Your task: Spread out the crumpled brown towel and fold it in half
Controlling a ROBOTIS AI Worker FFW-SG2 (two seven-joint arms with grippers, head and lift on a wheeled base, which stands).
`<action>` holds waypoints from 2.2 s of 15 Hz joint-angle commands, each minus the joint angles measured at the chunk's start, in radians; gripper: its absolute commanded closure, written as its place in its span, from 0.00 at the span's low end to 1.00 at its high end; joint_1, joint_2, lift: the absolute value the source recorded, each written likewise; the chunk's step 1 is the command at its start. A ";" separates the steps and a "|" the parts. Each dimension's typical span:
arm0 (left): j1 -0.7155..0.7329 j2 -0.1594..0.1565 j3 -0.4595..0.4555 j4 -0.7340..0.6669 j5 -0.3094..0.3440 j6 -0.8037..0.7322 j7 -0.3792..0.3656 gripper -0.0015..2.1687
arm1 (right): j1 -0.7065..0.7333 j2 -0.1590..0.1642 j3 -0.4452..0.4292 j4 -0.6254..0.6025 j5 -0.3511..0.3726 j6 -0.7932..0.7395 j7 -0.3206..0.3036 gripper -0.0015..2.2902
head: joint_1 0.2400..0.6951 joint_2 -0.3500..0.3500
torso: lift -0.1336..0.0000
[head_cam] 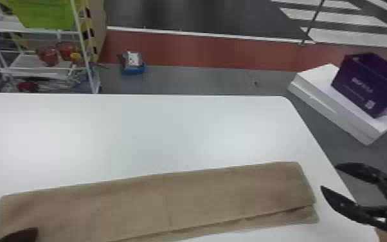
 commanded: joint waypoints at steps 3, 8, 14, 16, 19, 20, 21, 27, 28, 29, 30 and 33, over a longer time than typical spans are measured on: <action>-0.045 -0.003 -0.006 0.043 -0.031 0.000 0.011 0.87 | -0.009 -0.001 0.000 0.003 -0.002 -0.002 0.000 0.15 | 1.00 0.29 | 0.08; -0.080 -0.003 -0.010 0.053 -0.035 0.006 0.004 0.85 | -0.015 -0.001 0.001 -0.007 -0.002 0.001 0.002 0.15 | 1.00 0.31 | 0.08; -0.019 -0.003 0.071 -0.062 0.112 0.055 -0.023 0.70 | -0.078 -0.062 -0.006 0.124 -0.011 0.133 0.043 0.15 | 1.00 0.27 | 0.08; -0.053 -0.003 0.094 -0.055 0.086 0.101 -0.008 0.61 | -0.138 -0.087 0.006 0.247 -0.045 0.136 0.078 0.18 | 1.00 0.24 | 0.08; -0.117 -0.003 0.149 0.030 0.063 0.065 -0.003 0.22 | -0.185 -0.110 0.040 0.367 -0.033 0.087 0.081 0.18 | 1.00 0.25 | 0.08; -0.133 -0.003 0.163 0.054 0.055 0.052 -0.003 0.20 | -0.193 -0.114 0.047 0.390 -0.028 0.074 0.081 0.18 | 1.00 0.27 | 0.08; -0.143 -0.002 0.168 0.082 0.049 0.028 0.000 0.17 | -0.198 -0.117 0.049 0.405 -0.025 0.062 0.081 0.18 | 1.00 0.29 | 0.08; -0.157 0.026 0.182 0.114 0.054 0.031 -0.031 0.10 | -0.201 -0.117 0.049 0.414 -0.016 0.062 0.075 0.18 | 1.00 0.36 | 0.08; -0.166 0.026 0.182 0.117 0.054 0.062 -0.042 0.12 | -0.201 -0.119 0.049 0.414 -0.016 0.062 0.075 0.18 | 1.00 0.36 | 0.08; -0.174 0.028 0.182 0.117 0.051 0.071 -0.059 0.14 | -0.201 -0.119 0.046 0.414 -0.016 0.062 0.077 0.18 | 1.00 0.35 | 0.08; -0.180 0.028 0.182 0.119 0.049 0.089 -0.068 0.14 | -0.201 -0.120 0.046 0.414 -0.017 0.062 0.077 0.18 | 1.00 0.34 | 0.08; -0.208 0.035 0.185 0.135 0.043 0.166 -0.100 0.24 | -0.201 -0.122 0.043 0.416 -0.019 0.056 0.077 0.18 | 1.00 0.32 | 0.08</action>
